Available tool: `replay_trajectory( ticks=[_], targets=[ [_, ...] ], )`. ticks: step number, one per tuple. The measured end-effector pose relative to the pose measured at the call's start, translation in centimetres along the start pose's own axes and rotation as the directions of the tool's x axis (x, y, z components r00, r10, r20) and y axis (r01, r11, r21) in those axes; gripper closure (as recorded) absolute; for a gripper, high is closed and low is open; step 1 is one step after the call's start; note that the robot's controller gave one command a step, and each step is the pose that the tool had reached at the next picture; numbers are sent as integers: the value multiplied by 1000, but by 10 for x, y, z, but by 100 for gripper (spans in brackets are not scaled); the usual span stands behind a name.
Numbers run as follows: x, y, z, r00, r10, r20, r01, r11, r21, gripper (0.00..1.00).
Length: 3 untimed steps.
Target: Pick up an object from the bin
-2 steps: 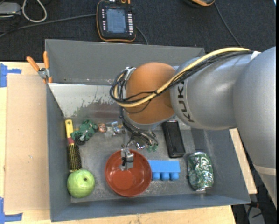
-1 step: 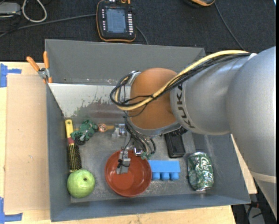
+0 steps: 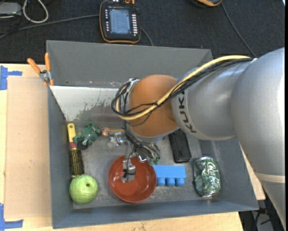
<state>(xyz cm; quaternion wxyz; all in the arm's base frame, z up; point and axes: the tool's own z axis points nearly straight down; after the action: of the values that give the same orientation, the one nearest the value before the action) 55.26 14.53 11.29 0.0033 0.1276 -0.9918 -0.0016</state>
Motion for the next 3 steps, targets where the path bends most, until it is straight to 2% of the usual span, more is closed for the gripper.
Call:
replay_trajectory(
  ticks=[1,2,3],
  targets=[
    [3,4,15,951,310,-3,-310,951,0,0],
    [-8,21,35,999,44,-2,-44,999,-1,0],
    [2,-3,43,953,303,-4,-303,953,1,0]
  ],
)
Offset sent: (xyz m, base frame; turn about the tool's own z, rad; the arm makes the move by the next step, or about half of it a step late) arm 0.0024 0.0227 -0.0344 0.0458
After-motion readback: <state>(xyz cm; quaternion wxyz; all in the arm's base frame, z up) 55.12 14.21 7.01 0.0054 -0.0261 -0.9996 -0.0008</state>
